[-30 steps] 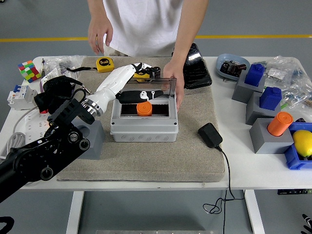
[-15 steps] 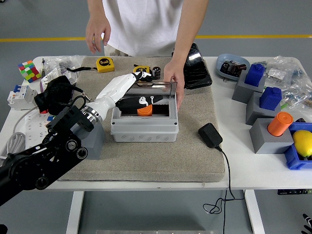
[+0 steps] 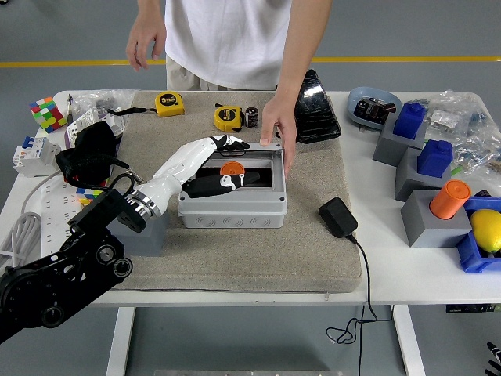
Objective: Fetch the battery,place it into the box,close the lid of the box
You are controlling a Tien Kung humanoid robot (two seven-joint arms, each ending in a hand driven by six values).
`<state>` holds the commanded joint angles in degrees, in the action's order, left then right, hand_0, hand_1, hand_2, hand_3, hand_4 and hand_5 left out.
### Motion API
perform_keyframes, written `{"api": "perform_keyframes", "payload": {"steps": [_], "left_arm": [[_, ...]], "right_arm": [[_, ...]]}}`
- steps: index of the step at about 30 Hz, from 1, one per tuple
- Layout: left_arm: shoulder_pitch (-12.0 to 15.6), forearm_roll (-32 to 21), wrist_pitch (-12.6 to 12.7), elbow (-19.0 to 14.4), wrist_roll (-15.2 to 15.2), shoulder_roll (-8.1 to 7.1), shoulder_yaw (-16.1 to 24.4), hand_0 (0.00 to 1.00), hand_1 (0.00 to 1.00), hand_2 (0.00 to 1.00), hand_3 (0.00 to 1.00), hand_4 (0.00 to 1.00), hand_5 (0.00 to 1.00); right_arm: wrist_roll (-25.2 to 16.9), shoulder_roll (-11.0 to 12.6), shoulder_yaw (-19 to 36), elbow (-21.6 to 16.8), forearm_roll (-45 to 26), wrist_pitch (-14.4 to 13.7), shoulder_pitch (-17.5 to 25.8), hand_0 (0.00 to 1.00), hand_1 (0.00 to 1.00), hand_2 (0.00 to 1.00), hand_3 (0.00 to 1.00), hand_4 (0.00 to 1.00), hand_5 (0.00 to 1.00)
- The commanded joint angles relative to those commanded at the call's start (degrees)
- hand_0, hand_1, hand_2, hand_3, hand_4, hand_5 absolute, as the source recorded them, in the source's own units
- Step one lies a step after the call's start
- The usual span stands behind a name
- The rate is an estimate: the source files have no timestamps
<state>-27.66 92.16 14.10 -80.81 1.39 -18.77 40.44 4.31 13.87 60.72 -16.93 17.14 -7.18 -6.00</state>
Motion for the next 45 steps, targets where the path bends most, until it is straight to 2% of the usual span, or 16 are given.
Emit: {"api": "perform_keyframes", "payload": {"steps": [15,22,27,33,45], "left_arm": [[0.9,-2.5,-1.0,-1.0,1.1,-0.38,-1.7,0.642,0.717,0.716,0.739,0.998,0.885],[1.6,-2.5,-0.4,-4.1,-0.2,-0.9,0.3,0.625,0.712,0.715,0.738,0.998,0.882],[2.4,-3.1,0.2,-6.0,-1.7,-0.96,3.4,0.625,0.712,0.715,0.738,0.998,0.882],[3.7,-3.8,1.3,-5.3,-3.8,-0.67,8.6,0.625,0.714,0.715,0.736,0.998,0.873],[6.2,-3.8,0.2,-3.9,-3.5,0.75,20.9,0.629,0.715,0.711,0.735,0.998,0.872]], "right_arm": [[-0.1,-0.2,0.0,0.0,0.1,0.0,0.2,0.631,0.66,0.658,0.54,0.961,0.441],[0.0,-0.1,0.0,0.0,0.2,-0.2,0.2,0.631,0.66,0.658,0.541,0.961,0.441],[0.0,-0.2,-0.2,0.0,0.2,-0.2,0.2,0.631,0.66,0.658,0.541,0.961,0.441],[0.0,-0.2,-0.3,0.0,0.2,-0.2,0.2,0.63,0.66,0.658,0.54,0.961,0.441],[0.3,-0.1,0.6,0.4,0.3,0.2,-0.8,0.631,0.661,0.659,0.54,0.961,0.441]]}}
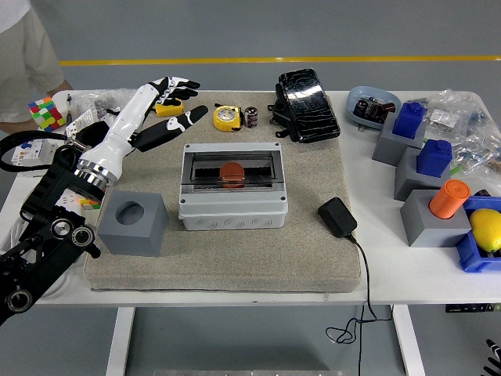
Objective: Fetch the battery,place it into the box,close the lid of the box
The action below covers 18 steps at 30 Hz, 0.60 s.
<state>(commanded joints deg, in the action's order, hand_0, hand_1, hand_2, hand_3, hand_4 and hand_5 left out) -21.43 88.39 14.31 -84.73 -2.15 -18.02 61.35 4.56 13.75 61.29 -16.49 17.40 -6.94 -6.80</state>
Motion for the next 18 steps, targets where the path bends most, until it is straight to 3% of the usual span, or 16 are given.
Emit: {"api": "perform_keyframes", "payload": {"steps": [10,18], "left_arm": [[2.2,-2.3,-1.0,0.0,-0.7,0.05,7.4,0.627,0.717,0.709,0.733,0.998,0.858],[3.4,-1.9,-1.9,-0.2,-1.5,0.2,9.8,0.63,0.717,0.709,0.731,0.998,0.845]], "right_arm": [[0.8,0.4,0.1,1.4,-0.3,0.6,-1.4,0.63,0.661,0.659,0.542,0.961,0.441],[1.0,0.4,-0.1,1.7,-0.2,0.6,-1.6,0.631,0.661,0.659,0.541,0.961,0.442]]}}
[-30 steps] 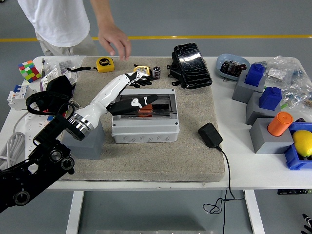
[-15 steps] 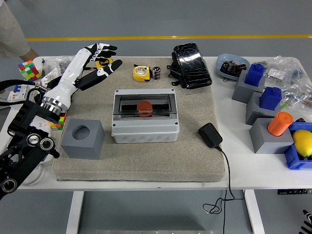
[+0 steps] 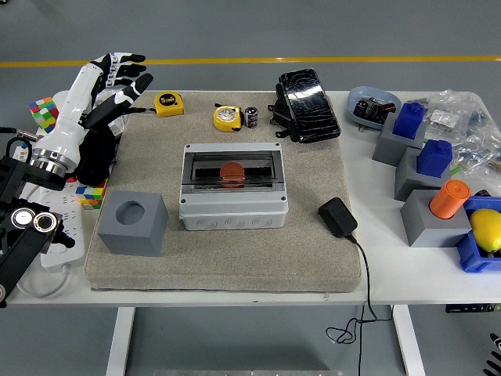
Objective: Fetch the battery,place it into the box,close the lid of the box
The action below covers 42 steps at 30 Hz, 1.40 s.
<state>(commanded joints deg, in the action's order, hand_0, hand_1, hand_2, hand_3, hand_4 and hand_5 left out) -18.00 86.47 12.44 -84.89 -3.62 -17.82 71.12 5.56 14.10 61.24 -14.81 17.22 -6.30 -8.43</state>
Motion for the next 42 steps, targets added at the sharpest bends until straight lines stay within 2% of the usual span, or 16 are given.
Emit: {"api": "perform_keyframes", "payload": {"steps": [9,17,25,35,42], "left_arm": [[0.7,1.0,-0.3,-0.2,0.1,-0.54,0.6,0.639,0.717,0.708,0.729,0.998,0.828],[2.2,0.4,-0.3,-1.1,-0.9,-0.9,3.2,0.636,0.716,0.707,0.728,0.998,0.821],[2.5,0.0,-0.8,-2.4,-0.8,-1.08,5.3,0.619,0.709,0.699,0.725,0.998,0.802],[3.2,-0.3,-1.4,-3.8,-0.3,-1.65,6.0,0.616,0.709,0.692,0.722,0.998,0.8],[4.6,-0.6,-1.5,-5.5,-0.3,-0.89,9.0,0.611,0.706,0.685,0.722,0.998,0.796]], "right_arm": [[0.8,0.3,-0.8,0.4,-0.1,0.2,-0.2,0.631,0.661,0.659,0.541,0.961,0.444],[0.8,0.1,-1.6,0.4,-0.3,-0.1,-0.3,0.631,0.663,0.659,0.542,0.96,0.445],[1.0,-0.2,-2.7,0.6,-0.8,-0.2,-0.7,0.63,0.664,0.659,0.543,0.961,0.449],[1.5,-0.1,-2.9,0.7,-0.8,-0.4,-0.2,0.631,0.663,0.659,0.543,0.96,0.456],[1.2,-0.3,-0.7,0.6,0.0,-0.9,0.6,0.631,0.664,0.659,0.543,0.96,0.455]]}}
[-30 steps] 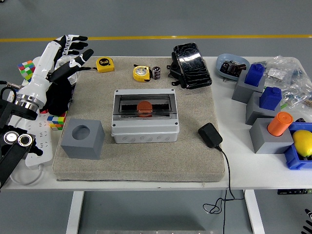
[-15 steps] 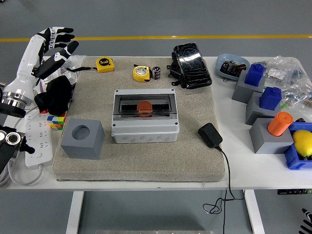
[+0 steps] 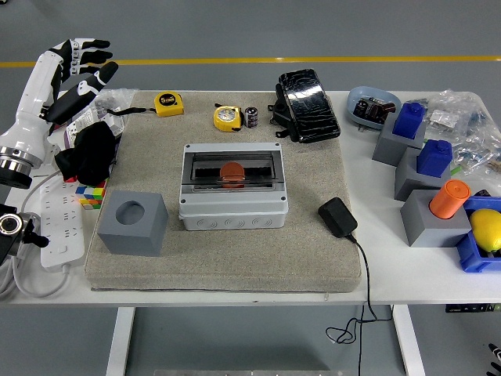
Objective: Fetch the battery,place it into the box,close the lid of the box
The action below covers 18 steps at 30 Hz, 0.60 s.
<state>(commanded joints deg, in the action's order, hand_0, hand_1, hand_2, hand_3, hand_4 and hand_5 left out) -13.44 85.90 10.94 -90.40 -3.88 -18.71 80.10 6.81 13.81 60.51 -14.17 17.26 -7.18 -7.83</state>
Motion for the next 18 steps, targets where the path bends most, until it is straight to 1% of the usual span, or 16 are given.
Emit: {"api": "perform_keyframes", "payload": {"steps": [3,18], "left_arm": [[0.4,0.0,0.0,-0.3,0.0,0.39,1.2,0.608,0.703,0.683,0.722,0.998,0.79],[0.5,-0.1,-0.2,-1.6,0.4,0.16,1.9,0.611,0.698,0.68,0.719,0.998,0.785]], "right_arm": [[-0.2,-0.3,0.7,-0.1,0.2,0.3,0.0,0.63,0.663,0.659,0.544,0.96,0.455],[0.3,-0.1,1.3,0.0,0.6,0.7,-0.2,0.631,0.664,0.661,0.544,0.959,0.459]]}}
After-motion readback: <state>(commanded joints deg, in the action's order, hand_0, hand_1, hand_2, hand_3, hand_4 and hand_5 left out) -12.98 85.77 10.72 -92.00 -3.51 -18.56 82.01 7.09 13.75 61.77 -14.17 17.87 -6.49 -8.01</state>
